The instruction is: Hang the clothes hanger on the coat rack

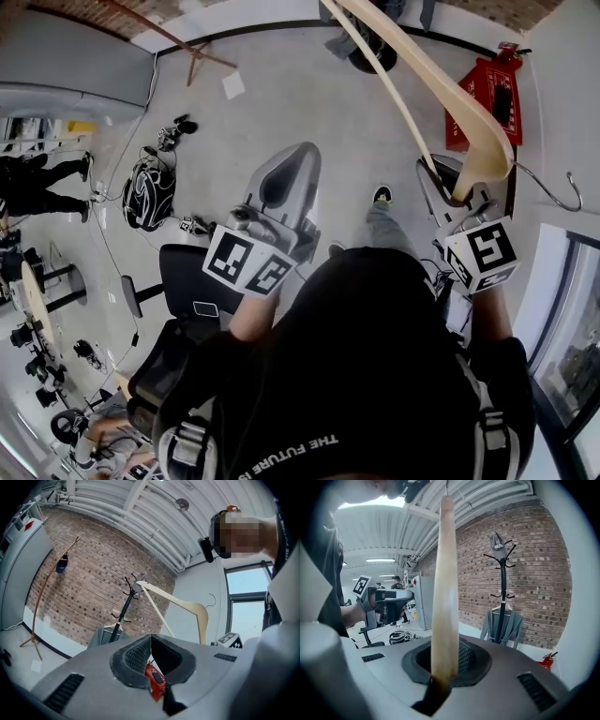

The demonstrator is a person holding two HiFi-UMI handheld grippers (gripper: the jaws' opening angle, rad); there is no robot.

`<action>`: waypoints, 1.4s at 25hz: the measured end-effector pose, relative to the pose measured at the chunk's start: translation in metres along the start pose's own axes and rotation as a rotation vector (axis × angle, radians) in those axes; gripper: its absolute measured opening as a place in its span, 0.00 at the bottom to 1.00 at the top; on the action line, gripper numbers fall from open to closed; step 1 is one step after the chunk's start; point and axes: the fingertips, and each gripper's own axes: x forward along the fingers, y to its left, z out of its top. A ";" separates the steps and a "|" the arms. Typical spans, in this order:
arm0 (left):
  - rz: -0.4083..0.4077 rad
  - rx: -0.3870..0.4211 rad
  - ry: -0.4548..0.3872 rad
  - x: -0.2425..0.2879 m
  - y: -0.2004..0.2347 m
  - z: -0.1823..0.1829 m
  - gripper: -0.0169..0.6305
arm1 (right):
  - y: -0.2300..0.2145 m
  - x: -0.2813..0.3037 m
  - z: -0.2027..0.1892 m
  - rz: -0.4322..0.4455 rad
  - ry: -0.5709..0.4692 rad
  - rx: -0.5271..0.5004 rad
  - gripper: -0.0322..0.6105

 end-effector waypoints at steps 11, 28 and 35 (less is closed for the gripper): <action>0.024 0.025 0.039 0.121 0.013 0.004 0.06 | -0.119 0.035 0.007 0.026 0.002 0.044 0.11; -0.025 0.035 0.063 0.202 0.011 -0.004 0.06 | -0.184 0.058 0.012 0.039 -0.019 0.053 0.11; -0.065 0.017 0.054 0.241 0.059 0.021 0.06 | -0.209 0.106 0.033 0.007 0.016 0.044 0.11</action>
